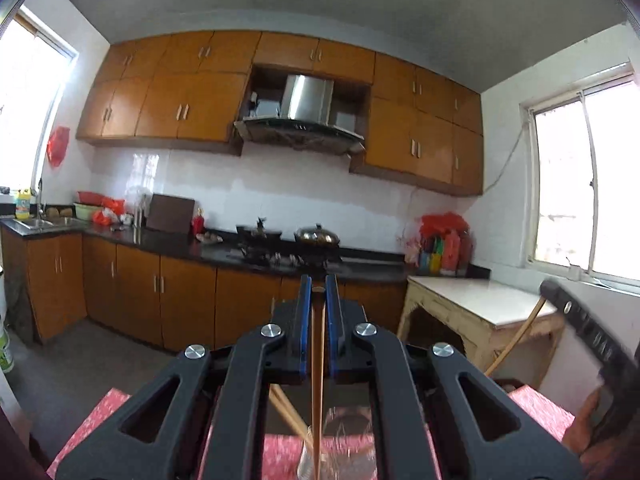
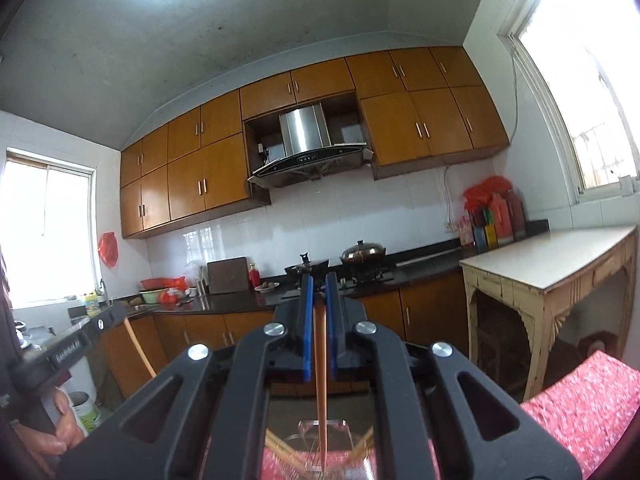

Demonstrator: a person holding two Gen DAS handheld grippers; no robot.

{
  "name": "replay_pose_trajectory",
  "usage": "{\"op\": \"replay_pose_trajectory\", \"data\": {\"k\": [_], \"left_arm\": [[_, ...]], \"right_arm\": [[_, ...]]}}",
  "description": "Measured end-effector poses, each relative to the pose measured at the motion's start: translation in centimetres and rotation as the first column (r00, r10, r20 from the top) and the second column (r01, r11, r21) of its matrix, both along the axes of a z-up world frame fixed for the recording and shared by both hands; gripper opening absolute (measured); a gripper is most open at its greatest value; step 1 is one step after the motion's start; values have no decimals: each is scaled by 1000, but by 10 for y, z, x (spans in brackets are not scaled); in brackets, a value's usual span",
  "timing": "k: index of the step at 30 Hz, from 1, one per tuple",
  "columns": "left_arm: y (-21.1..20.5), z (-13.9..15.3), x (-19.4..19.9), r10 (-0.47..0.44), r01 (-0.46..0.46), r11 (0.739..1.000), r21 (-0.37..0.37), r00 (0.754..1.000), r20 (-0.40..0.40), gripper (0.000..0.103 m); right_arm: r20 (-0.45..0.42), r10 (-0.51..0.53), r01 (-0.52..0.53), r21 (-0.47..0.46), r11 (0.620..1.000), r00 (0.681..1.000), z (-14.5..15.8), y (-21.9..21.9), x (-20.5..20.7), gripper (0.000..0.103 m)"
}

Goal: Organize utensils
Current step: 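Open both tools to drop the chopsticks into the wire holder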

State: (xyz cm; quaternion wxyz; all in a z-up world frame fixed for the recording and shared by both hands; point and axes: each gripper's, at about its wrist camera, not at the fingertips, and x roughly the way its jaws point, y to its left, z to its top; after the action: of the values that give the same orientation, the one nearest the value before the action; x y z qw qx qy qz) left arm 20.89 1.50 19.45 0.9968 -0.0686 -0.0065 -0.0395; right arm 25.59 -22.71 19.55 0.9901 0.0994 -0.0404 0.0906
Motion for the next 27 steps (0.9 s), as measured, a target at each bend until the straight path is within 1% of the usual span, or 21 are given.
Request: {"op": "replay_pose_trajectory", "data": {"k": [4, 7, 9, 12, 16, 19, 20, 23, 24, 25, 27], "left_arm": [[-15, -3, 31, 32, -32, 999, -19, 999, 32, 7], [-20, -16, 51, 50, -50, 998, -30, 998, 22, 7], [-22, -26, 62, 54, -54, 998, -35, 999, 6, 7], [-27, -47, 80, 60, -61, 998, -21, 998, -20, 7], [-30, -65, 97, 64, -65, 998, -10, 996, -65, 7], [-30, -76, 108, 66, -67, 998, -7, 992, -107, 7], [-30, -80, 112, 69, -69, 998, 0, 989, -129, 7], [-24, -84, 113, 62, -65, 998, -10, 981, -185, 9], [-21, -83, 111, 67, -70, 997, -10, 980, -189, 18], [-16, -82, 106, 84, -87, 996, -6, 978, -192, 33], [-9, -80, 93, 113, -114, 993, 5, 977, -180, 42]], "right_arm": [[-9, 0, 0, -17, 1000, 1000, -13, 12, 35, 7], [-30, -1, 0, -23, 1000, 1000, -24, 19, 61, 7], [-45, -1, 0, -20, 1000, 999, -31, 17, 73, 7], [-77, 2, -2, -3, 1000, 997, -45, 14, 89, 7], [-142, 19, -16, 25, 1000, 990, -64, 8, 110, 7], [-207, 40, -40, 8, 999, 978, -78, 10, 124, 8], [-230, 33, -34, -1, 999, 973, -82, 11, 128, 9], [-242, -6, 0, -26, 1000, 970, -87, 8, 124, 29], [-242, -17, 10, -30, 999, 970, -87, 6, 121, 30], [-241, -17, 10, -29, 1000, 970, -87, 2, 116, 30], [-244, -32, 26, -29, 999, 969, -88, -5, 104, 30]]}}
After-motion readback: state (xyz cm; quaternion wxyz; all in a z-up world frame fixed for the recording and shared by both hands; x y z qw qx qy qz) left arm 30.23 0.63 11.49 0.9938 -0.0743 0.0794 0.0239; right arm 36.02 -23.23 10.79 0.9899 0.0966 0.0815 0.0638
